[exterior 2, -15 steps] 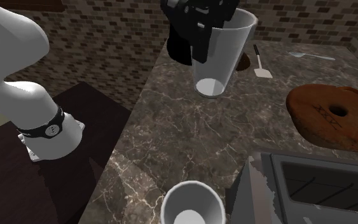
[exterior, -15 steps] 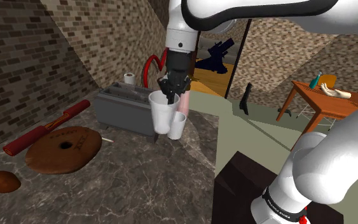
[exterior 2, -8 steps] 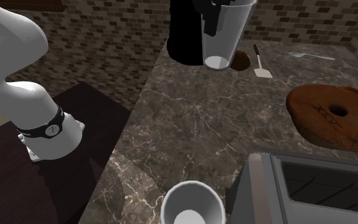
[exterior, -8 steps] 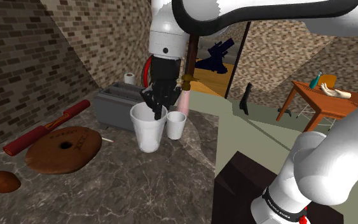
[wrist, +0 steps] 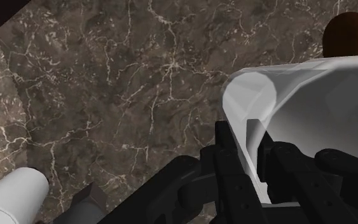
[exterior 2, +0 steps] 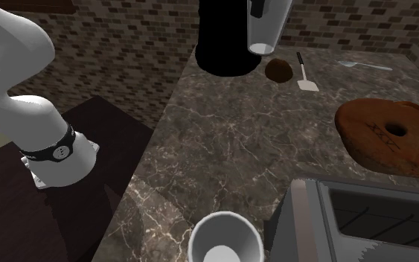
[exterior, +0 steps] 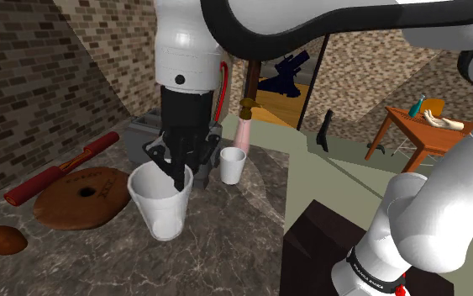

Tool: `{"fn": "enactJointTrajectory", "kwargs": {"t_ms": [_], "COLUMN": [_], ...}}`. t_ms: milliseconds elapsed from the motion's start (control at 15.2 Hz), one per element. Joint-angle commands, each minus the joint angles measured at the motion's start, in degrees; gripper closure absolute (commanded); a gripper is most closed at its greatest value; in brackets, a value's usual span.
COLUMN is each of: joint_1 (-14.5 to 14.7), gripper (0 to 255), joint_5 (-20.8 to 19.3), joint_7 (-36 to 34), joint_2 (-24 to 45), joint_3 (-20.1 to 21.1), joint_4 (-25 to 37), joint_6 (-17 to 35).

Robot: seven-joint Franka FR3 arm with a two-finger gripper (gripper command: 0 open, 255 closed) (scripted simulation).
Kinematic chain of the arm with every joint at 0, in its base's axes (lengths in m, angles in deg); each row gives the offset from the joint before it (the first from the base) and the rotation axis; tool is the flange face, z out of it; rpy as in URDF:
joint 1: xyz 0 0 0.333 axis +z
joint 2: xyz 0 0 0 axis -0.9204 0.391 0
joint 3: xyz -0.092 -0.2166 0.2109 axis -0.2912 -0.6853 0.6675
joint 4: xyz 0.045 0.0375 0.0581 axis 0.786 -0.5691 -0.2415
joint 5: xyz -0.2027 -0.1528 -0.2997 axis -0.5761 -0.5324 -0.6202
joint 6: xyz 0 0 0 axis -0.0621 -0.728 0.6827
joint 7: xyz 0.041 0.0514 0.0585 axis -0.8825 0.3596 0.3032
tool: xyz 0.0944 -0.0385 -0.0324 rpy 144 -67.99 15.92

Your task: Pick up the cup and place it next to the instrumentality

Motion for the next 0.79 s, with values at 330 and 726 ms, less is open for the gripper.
{"fn": "enactJointTrajectory", "kwargs": {"t_ms": [330, 726], "joint_1": [3.9, 8.7], "gripper": [255, 255], "joint_5": [-3.4, -9.2], "joint_7": [-11.6, -21.6], "joint_2": [7.7, 16.8], "joint_3": [6.7, 11.0], "joint_4": [7.5, 15.7], "joint_6": [1.3, 1.8]}}
